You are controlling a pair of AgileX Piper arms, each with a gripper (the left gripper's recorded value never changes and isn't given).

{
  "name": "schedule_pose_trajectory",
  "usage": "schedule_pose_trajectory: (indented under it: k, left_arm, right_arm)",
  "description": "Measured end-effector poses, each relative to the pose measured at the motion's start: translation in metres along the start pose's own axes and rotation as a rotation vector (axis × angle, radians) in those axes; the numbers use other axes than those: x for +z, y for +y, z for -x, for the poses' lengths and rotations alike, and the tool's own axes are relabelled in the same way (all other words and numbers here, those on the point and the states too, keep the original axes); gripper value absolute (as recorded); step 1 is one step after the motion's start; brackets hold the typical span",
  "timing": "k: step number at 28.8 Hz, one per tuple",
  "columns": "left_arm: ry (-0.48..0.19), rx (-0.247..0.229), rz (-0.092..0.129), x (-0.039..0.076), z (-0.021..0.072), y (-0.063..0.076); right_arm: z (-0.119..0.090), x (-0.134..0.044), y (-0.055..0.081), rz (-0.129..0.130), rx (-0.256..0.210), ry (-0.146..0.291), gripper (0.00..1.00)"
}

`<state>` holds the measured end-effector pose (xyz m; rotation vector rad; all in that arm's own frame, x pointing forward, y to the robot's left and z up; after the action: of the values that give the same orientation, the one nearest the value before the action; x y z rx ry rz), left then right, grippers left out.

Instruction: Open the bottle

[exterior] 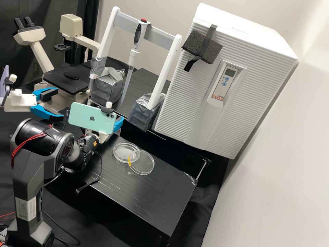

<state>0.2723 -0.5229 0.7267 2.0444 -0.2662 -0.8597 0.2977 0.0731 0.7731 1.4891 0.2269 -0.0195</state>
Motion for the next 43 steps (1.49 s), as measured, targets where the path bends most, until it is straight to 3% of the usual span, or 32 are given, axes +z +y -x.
schedule_pose_trajectory:
  k: [23,35,39,43]
  left_arm:
    - [-0.005,0.001,0.003,0.002,-0.001,0.0]
    - [0.009,0.007,0.007,0.001,-0.001,0.0]
    - [0.01,0.008,0.005,0.001,-0.001,0.0]
    - [0.003,0.007,0.006,0.003,-0.0017,0.0]
  right_arm:
    - [0.0,-0.001,0.001,0.0,0.004,0.003,0.0]
    - [0.016,-0.006,0.014,0.004,0.05,0.03,0.0]
    - [0.03,-0.009,0.021,-0.037,0.094,0.059,0.0]
    - [0.047,-0.014,0.022,-0.053,0.096,0.101,0.0]
